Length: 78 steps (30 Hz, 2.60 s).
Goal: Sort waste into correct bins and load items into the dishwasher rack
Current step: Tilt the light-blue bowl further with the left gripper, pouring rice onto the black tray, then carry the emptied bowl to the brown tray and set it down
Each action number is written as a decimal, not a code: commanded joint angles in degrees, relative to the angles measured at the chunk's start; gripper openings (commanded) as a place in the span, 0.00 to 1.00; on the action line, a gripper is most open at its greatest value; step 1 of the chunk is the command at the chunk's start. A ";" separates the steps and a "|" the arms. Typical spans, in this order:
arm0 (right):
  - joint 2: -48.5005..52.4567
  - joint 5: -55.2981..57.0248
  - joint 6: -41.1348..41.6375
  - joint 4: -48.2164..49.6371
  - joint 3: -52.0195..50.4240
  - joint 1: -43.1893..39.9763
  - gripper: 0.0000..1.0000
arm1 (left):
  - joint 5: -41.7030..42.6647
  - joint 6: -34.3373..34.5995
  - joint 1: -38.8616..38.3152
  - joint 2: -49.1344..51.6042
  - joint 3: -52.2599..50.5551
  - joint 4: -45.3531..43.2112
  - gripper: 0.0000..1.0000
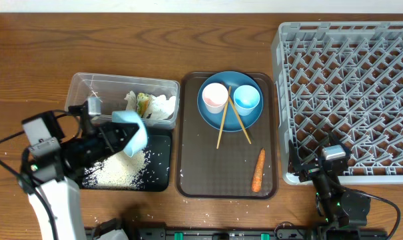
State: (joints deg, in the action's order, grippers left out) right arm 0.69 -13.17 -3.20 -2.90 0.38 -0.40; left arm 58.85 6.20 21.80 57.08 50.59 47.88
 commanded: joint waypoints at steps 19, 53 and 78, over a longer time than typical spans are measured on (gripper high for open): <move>-0.31 0.28 -0.28 -0.31 -0.07 -0.37 0.99 | -49.64 16.09 -53.88 2.12 1.07 -5.51 0.06; -0.31 0.28 -0.31 -0.31 -0.07 -0.37 0.99 | -52.26 19.63 -71.38 26.88 1.07 -15.23 0.27; -0.31 0.28 -0.28 -0.31 -0.07 -0.37 0.99 | -52.02 22.67 -72.35 18.03 1.44 -16.31 0.27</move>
State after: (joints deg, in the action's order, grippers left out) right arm 0.69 -13.17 -3.20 -2.90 0.38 -0.40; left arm 7.27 26.83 -49.60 76.90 50.61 31.48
